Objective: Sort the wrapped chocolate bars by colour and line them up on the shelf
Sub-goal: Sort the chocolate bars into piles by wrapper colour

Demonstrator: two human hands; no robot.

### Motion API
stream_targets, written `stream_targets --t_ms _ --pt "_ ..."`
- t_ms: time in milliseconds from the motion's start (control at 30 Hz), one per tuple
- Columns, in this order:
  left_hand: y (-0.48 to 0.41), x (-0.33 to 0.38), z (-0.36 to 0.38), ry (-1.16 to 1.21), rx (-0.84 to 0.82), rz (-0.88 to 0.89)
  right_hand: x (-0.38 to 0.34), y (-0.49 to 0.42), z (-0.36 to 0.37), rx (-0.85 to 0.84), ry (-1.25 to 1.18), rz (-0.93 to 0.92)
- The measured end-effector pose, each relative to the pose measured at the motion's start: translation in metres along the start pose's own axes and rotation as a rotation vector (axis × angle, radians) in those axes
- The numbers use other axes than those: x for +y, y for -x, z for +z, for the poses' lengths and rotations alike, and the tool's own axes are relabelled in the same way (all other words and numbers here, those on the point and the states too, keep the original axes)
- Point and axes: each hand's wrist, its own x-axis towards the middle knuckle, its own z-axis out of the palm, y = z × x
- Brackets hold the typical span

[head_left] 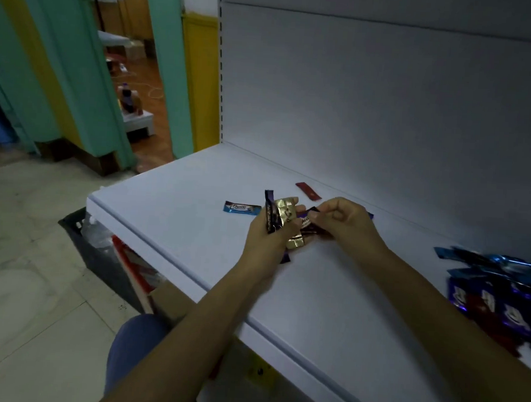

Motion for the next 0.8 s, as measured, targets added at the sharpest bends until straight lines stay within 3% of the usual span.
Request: stream_targets --t_ms 200,333,500,567,600,667,700,733,800 --pt "0.002 -0.009 0.001 -0.011 -0.125 -0.057 0.020 0.017 -0.012 -0.026 -0.049 0.040" --pt "0.001 -0.012 -0.003 -0.010 -0.109 -0.067 0.024 0.015 -0.016 0.155 -0.269 0.063" --pt "0.002 -0.013 0.000 -0.070 -0.096 -0.045 0.025 0.016 -0.019 0.179 -0.350 0.099" --pt "0.002 -0.012 -0.001 -0.051 -0.085 -0.048 0.022 0.012 -0.026 0.353 -0.416 0.086" --pt "0.001 -0.012 -0.001 -0.047 -0.081 -0.049 0.023 0.009 -0.035 0.503 -0.356 0.033" --pt "0.002 -0.012 -0.001 -0.051 -0.083 -0.046 0.033 0.004 -0.061 0.742 0.186 -0.185" --pt "0.002 -0.012 -0.001 -0.055 -0.086 -0.044 0.042 0.004 -0.073 0.731 0.560 -0.276" --pt "0.002 -0.012 0.000 -0.059 -0.089 -0.043 0.050 0.004 -0.081 0.610 0.891 -0.282" --pt "0.003 -0.012 0.001 -0.057 -0.095 -0.041 0.059 0.005 -0.078 0.322 1.231 -0.097"
